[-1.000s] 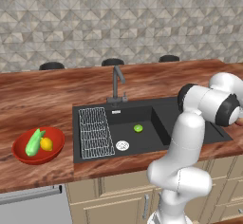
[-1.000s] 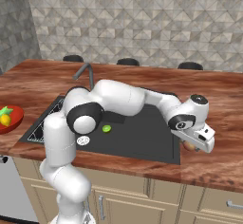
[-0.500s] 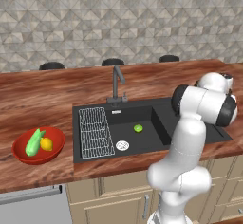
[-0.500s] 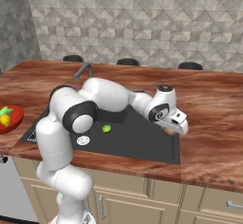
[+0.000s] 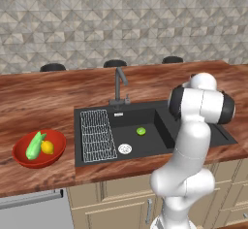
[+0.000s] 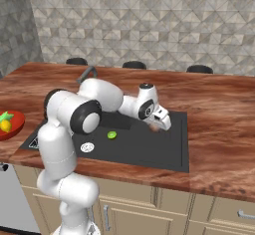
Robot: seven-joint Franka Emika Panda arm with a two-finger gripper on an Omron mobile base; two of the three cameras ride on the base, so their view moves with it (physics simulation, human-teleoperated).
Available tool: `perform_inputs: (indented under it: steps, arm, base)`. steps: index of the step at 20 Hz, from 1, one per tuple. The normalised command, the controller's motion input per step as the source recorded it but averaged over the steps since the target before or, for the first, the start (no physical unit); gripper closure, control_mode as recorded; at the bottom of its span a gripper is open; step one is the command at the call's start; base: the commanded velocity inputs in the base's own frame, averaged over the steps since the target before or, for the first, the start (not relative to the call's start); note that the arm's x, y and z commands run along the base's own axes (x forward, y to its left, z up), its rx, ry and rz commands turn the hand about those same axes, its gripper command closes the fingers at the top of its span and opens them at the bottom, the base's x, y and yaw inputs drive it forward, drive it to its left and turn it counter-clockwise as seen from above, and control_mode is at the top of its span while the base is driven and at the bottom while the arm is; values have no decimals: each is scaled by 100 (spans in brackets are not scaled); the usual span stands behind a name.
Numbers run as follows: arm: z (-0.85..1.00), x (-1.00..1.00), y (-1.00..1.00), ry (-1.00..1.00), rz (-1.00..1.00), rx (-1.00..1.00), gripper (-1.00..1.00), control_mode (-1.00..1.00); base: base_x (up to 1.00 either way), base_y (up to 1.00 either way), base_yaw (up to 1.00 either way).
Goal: There is a mixed pile of frozen fruits and vegetables on the counter. Locate all the frozen vegetables and place the items in a bowl on the counter. Take all the frozen fruits and defrost them in a running sink.
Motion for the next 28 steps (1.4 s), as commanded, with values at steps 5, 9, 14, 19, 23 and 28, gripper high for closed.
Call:
perform_inputs:
  steps: [5, 9, 14, 19, 23, 28]
  arm:
    - [-20, 38, 100, -1, 1, -2, 100, -100]
    - [-2, 8, 100, 3, 8, 0, 100, -100]
    - [5, -5, 93, 13, 16, 5, 100, -100]
    - [-5, -19, 77, 16, 16, 17, 100, -100]
    - [-37, -1, 71, 10, 9, 3, 100, -100]
    - [-36, 3, 15, -1, 1, -2, 100, -100]
  base:
    - [0, 0, 0]
    - [0, 0, 0]
    - [0, 0, 0]
    - [0, 0, 0]
    - [0, 0, 0]
    - [0, 0, 0]
